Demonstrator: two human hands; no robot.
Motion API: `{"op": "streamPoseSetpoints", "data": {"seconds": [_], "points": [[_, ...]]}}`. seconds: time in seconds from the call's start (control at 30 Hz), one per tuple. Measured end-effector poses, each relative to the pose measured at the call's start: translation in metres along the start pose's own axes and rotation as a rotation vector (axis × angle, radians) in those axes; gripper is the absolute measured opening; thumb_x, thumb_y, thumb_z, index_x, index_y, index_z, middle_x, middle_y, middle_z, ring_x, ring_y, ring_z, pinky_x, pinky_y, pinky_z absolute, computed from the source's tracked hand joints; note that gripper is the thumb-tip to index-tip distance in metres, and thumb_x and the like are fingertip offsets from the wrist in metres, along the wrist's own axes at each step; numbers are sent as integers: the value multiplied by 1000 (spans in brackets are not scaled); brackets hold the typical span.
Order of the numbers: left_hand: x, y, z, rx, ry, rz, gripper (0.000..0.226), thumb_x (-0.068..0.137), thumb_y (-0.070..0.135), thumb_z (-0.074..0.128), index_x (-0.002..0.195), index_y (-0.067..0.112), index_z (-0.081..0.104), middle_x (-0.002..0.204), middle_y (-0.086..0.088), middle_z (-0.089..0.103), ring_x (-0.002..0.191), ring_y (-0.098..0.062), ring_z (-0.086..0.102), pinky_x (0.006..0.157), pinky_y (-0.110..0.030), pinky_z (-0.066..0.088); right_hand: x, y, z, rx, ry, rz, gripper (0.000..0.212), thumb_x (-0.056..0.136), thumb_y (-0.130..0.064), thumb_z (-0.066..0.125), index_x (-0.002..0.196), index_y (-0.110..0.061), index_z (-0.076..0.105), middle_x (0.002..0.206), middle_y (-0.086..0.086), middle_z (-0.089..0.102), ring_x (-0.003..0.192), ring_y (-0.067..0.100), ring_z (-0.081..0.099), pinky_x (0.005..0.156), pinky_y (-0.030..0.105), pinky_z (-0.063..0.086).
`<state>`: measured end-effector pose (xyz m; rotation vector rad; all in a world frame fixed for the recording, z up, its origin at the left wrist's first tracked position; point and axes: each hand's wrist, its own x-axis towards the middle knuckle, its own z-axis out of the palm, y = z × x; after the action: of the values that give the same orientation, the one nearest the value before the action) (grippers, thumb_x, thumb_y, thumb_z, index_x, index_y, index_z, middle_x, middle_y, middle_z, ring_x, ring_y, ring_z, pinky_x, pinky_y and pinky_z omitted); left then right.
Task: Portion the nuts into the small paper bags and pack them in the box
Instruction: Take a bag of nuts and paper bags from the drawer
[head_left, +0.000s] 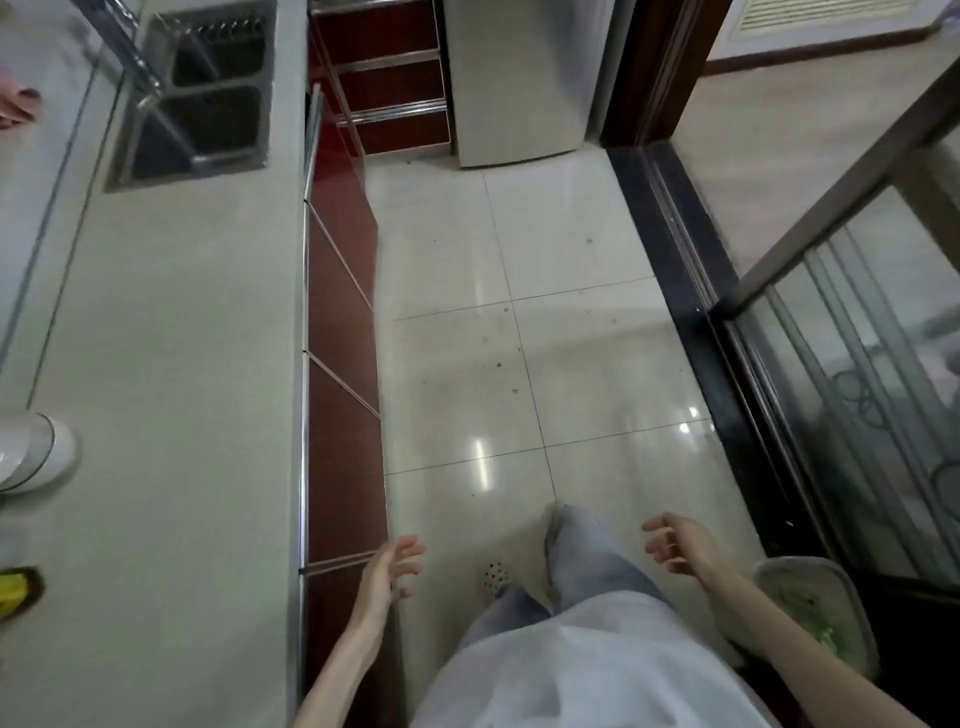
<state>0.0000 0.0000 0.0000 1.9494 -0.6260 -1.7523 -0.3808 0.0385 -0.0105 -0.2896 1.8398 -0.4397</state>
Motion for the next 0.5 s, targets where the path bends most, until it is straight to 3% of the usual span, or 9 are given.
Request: {"op": "streamPoseSetpoints", "data": {"seconds": [0.23,0.5], "points": [[54,69,2,97,7,27,31,102,20,34,112,6,61,101,-8,67,78,-16,57,60,-28,39,23,-5,3,-45,75,170,28,97,-13,34,91,-4,59,65,12,56,54,20,45,52,24,31],[121,164,16,138,11,84,32,103,16,32,116,3,58,107,-15,65,81,-19,57,64,-30,42,80,-75,2,-106,49,208,24,94,-12,40,95,1,61,66,16,59,58,23,49,54,25,33]]}}
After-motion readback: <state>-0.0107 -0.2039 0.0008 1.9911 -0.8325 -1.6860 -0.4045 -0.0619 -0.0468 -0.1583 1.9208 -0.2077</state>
